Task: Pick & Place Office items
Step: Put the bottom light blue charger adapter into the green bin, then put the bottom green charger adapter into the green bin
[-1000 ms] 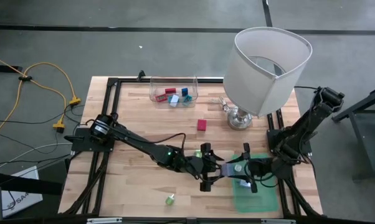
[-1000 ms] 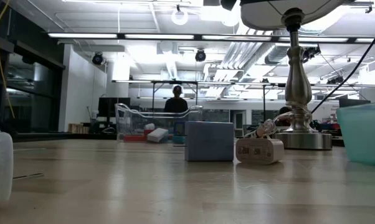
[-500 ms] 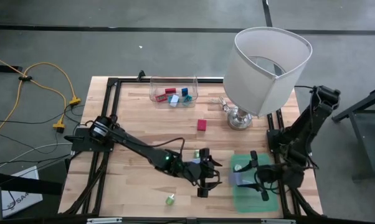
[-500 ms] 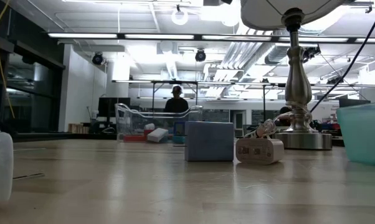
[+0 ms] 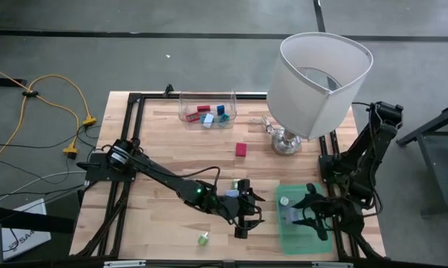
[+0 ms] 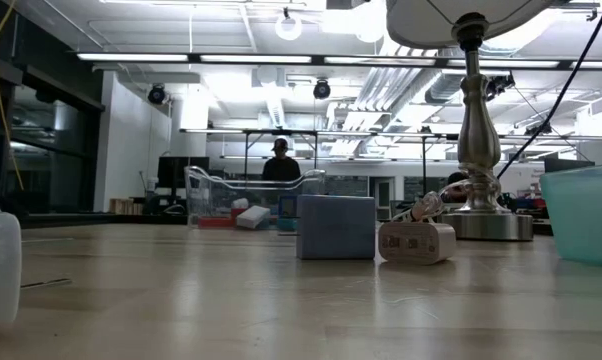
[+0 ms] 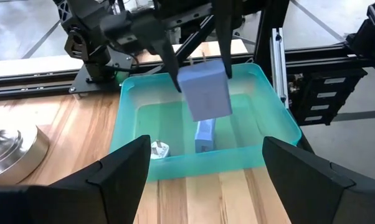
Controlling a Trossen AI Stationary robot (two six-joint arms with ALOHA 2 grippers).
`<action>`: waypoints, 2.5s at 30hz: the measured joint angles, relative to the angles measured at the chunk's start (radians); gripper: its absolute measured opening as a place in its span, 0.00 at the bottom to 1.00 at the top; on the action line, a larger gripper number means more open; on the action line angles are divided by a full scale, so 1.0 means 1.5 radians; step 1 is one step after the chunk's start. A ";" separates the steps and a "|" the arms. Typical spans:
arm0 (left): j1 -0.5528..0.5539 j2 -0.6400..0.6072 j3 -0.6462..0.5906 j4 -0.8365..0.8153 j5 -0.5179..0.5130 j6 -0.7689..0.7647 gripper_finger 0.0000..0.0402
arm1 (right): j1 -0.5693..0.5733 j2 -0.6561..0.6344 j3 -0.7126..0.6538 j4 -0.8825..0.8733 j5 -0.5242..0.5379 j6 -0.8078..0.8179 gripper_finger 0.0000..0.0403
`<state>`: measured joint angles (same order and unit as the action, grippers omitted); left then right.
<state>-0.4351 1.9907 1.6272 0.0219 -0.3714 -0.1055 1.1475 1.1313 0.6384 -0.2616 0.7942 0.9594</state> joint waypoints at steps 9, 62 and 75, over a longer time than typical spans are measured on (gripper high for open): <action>0.000 0.000 0.000 0.000 0.000 0.000 0.75 | 0.021 0.000 0.000 -0.037 -0.106 0.125 0.50; 0.000 0.003 0.000 -0.045 0.002 -0.017 0.75 | -0.069 0.112 -0.001 -0.284 -0.395 0.363 0.63; 0.000 0.003 0.000 -0.045 0.002 -0.017 0.75 | -0.069 0.112 -0.001 -0.266 -0.392 0.352 0.65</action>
<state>-0.4351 1.9957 1.6272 -0.0452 -0.3679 -0.1314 1.0443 1.2997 0.6373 -0.6611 0.2066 1.4879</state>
